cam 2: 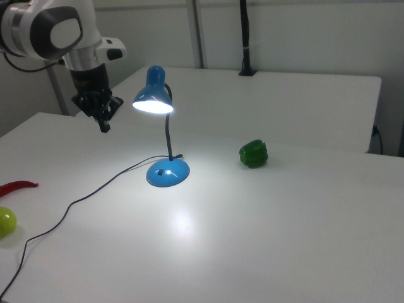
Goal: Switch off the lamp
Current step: 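Move the gripper toward the blue lamp's base, then lower the gripper onto the switch on the lamp base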
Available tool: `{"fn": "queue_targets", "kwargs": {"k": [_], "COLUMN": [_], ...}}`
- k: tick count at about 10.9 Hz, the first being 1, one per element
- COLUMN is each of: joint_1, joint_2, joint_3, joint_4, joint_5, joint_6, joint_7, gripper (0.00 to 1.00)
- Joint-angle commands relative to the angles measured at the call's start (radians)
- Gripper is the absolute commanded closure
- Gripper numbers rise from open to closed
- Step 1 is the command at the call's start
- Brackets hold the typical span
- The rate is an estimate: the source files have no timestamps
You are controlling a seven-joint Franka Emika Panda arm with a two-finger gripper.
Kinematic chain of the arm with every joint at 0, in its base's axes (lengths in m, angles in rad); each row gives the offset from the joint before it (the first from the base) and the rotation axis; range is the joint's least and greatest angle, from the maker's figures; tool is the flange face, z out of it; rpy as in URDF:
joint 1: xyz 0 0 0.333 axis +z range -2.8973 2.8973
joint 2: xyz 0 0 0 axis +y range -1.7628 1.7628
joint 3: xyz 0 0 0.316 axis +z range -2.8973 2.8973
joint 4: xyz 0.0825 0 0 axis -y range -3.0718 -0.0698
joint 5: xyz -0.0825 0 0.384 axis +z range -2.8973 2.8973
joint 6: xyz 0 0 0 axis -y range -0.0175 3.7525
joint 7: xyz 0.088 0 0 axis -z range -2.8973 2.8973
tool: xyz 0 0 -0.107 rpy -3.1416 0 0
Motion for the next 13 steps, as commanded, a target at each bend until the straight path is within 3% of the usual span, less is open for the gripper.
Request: {"fn": "queue_targets", "kwargs": {"k": [1,6,13], "joint_1": [0.02,0.029,0.039], "joint_2": [0.022,0.071,0.192], "joint_3": [-0.004,-0.004,-0.003], "joint_4": [-0.064,-0.176,-0.22], "joint_5": [0.026,0.012,0.012], "joint_6": [0.05,0.273,0.586], "joint_7": [-0.031,-0.031,-0.017], "gripper": [1.0,1.0,1.0]}}
